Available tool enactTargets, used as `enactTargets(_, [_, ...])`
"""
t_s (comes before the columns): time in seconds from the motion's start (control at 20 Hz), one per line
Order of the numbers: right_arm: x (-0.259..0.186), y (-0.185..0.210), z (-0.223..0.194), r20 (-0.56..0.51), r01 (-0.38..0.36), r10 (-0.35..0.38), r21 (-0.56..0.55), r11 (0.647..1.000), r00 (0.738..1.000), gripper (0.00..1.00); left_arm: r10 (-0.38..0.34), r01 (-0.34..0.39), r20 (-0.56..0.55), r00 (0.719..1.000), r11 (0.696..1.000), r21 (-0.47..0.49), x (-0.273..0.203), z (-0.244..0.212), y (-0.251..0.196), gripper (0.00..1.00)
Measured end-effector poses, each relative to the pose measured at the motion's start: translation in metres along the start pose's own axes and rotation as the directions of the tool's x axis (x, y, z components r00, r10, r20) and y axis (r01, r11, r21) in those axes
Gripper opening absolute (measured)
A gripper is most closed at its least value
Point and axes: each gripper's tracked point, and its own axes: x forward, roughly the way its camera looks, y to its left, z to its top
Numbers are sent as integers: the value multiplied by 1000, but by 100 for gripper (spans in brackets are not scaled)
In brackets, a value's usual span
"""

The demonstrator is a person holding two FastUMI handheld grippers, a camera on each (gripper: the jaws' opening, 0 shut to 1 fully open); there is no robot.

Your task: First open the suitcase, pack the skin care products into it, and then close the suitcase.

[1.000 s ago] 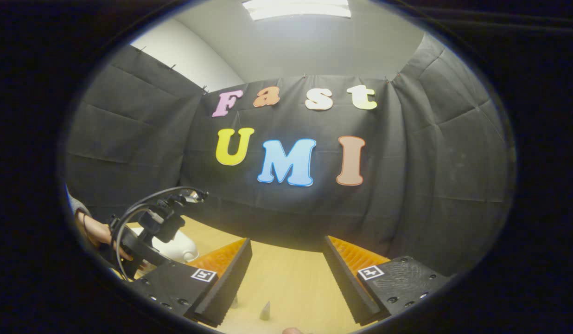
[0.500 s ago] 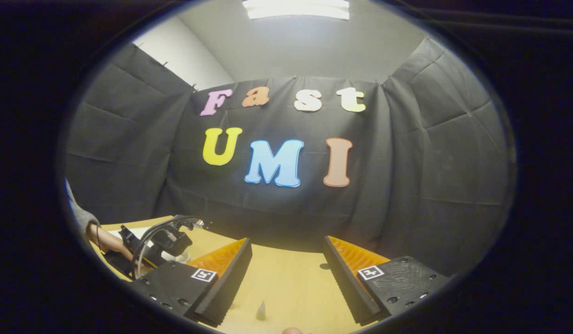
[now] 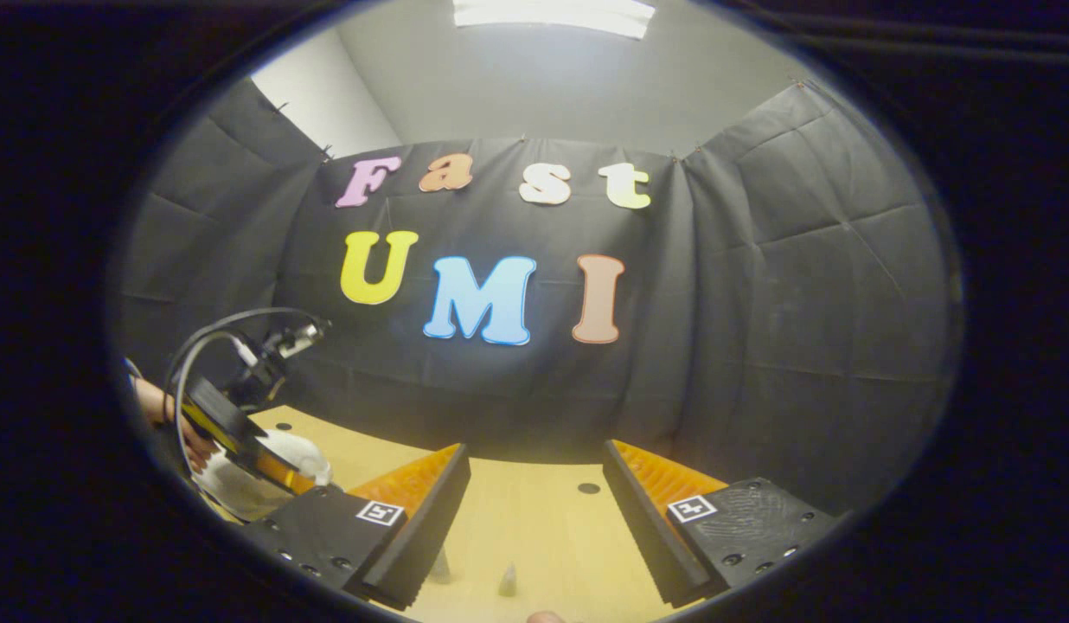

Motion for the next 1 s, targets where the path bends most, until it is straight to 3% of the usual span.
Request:
enactTargets(0.25, [0,41,8,2,49,-49,-47,998,999,94,-2,-1,128,992,1000,28,-114,78,49,17])
enactTargets(0.45, [-6,70,21,12,60,-60,-71,996,998,94,34,-33,191,981,999,-8,-177,115,135,17])
enactTargets(0.6, [-8,74,27,16,78,-77,-93,993,997,94,194,-200,273,942,980,-7,-212,131,230,17])
enactTargets(0.85, [-7,71,20,-8,141,-143,-131,981,990,94,482,-502,311,819,865,-16,-236,122,404,17])
enactTargets(0.9, [-5,66,15,-24,154,-160,-156,976,987,94,508,-524,302,807,851,-32,-234,117,437,17])
enactTargets(1.0, [-6,61,20,-24,180,-187,-174,968,982,94,512,-507,257,820,857,-90,-222,107,489,14])
